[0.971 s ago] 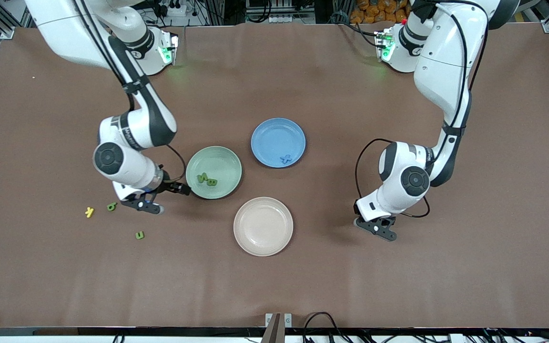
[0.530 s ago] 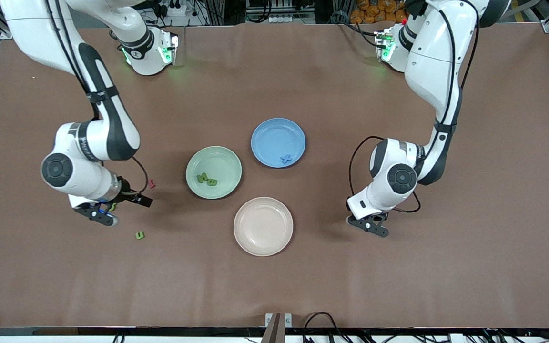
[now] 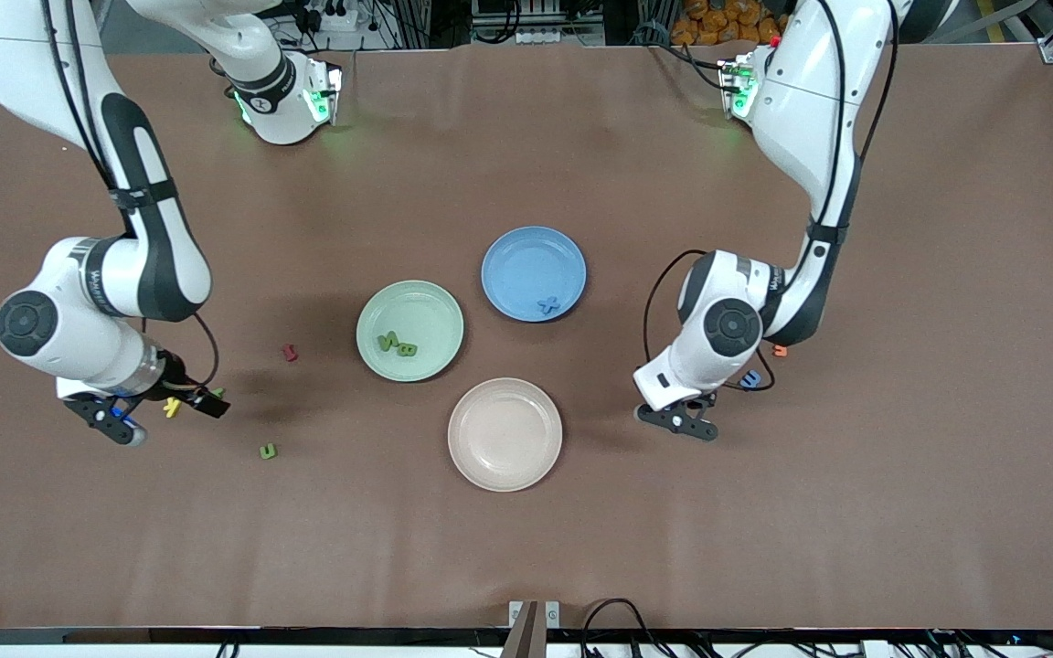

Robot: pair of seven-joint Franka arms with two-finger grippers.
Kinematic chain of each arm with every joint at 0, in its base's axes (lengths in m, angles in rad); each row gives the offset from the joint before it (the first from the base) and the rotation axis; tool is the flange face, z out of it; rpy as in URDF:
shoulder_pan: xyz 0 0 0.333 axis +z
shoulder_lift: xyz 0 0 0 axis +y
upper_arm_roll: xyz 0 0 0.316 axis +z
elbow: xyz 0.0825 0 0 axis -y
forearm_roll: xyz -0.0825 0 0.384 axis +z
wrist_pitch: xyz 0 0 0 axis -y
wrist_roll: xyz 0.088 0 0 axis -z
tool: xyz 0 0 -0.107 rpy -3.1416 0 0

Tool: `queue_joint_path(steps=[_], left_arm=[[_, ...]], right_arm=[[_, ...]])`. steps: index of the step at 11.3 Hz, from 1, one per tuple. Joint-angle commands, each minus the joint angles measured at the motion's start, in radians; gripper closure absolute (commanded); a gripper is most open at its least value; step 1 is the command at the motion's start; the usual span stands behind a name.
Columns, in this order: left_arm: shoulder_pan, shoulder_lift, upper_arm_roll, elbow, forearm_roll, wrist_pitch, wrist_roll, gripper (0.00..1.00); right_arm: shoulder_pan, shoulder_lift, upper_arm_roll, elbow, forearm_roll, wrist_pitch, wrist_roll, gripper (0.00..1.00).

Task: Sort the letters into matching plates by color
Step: 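Carry 6 onto the blue plate with the left gripper while the right gripper withdraws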

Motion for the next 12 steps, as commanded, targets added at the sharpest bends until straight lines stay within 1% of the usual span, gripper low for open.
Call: queue_joint_path(steps=[1,2,4,6,8,9,10,12], left_arm=[[-0.068,-0.046,0.008,-0.005,0.008,-0.048,-0.165,1.0],[-0.08,-0.057,0.001,-0.003,0.001,-0.06,-0.197,1.0],[-0.082,-0.082,-0.068,-0.008,0.001,-0.07,-0.307,1.0],[-0.082,-0.096,-0.117,-0.008,0.002,-0.108,-0.407,1.0],[-0.085,-0.097,-0.163,-0.014,0.002,-0.113,-0.547,1.0],[-0.105,-0.099,-0.183,-0.014,0.004,-0.131,-0.635,1.0],[-0.123,-0.099,-0.192,-0.012,0.011,-0.131,-0.738,1.0],[-0.134,-0.097,-0.226,-0.016,0.016,-0.131,-0.869,1.0]], right_arm=[[-0.032,0.021,-0.02,0.008,0.007,0.011,0.02,0.0],[-0.035,0.028,-0.024,0.008,0.007,0.01,0.02,0.0],[-0.043,0.035,-0.025,0.006,0.007,0.008,0.02,0.0],[-0.041,0.038,-0.025,0.006,-0.005,0.013,0.008,0.0],[-0.041,0.036,-0.025,0.006,0.001,0.036,0.005,0.0],[-0.047,0.038,-0.023,0.005,0.012,0.037,0.008,0.0],[-0.053,0.036,-0.025,0.006,0.009,0.039,0.006,0.0],[-0.061,0.038,-0.025,0.005,-0.005,0.039,0.0,0.0]])
